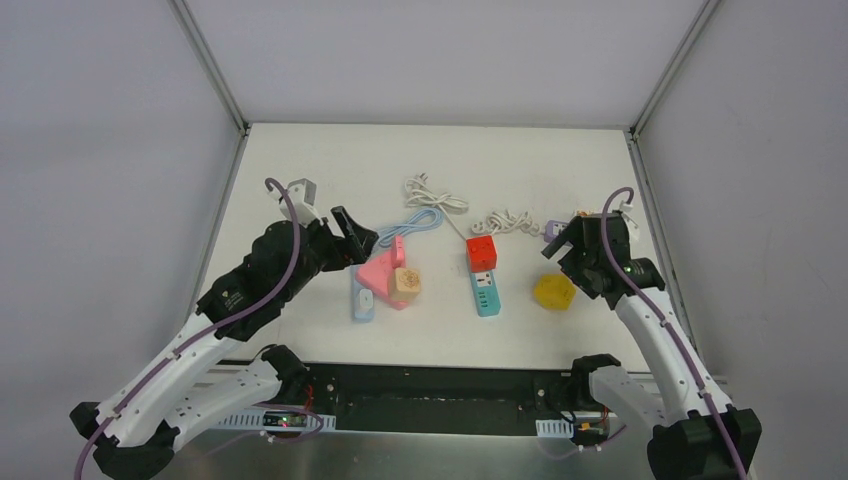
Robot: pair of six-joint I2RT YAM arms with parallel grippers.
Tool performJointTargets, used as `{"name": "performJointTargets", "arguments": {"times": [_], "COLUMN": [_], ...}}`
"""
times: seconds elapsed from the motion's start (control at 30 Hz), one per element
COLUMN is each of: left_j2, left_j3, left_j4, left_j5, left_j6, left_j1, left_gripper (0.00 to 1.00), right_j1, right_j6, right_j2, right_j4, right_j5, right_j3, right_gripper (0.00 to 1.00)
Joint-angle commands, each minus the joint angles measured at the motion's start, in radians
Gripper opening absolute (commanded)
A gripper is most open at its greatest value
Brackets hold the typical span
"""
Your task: Pull the plug off the socket
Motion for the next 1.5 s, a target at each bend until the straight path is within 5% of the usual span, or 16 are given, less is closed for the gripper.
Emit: {"name": "performJointTargets", "arguments": {"times": [0.0, 0.23, 0.57, 0.93, 1.27, 1.47], "left_j2": [0.0, 0.111, 0.304, 0.303, 0.462, 0.586], "left_j3": [0.019, 0.007, -0.075, -0.102, -0.124, -0.149], "left_j4": [-0.013, 0.087, 0.298, 0.262, 0.422, 0.56], "left_j5": [0.0, 0.125, 0.333, 0.288, 0.468, 0.544], "left_j6": [-0.01, -0.037, -0.19, -0.171, -0.206, -0.242], "left_j1": [0.0, 0.0, 0.0, -0.001, -0.001, -0.002], "left_gripper": [0.78, 0.78, 0.72, 0.73, 0.71, 0.69], "right_j1": [-0.004, 0.104, 0.477, 0.506, 0.496, 0.493], "right_j6": [-0.114, -0.11, -0.181, -0.281, -0.203, -0.091], "right_j2": [-0.019, -0.036, 0.354, 0.644, 0.74, 0.745], "right_j4": [-0.033, 0.16, 0.162, 0.148, 0.077, 0.014], "right_j5": [-0.105, -0.361, 0.045, 0.121, 0.08, 0.152], "right_j3": [0.091, 0.081, 0.293, 0.424, 0.496, 0.498], "right_gripper": [0.96, 0.96, 0.96, 0.98, 0.62, 0.55]}}
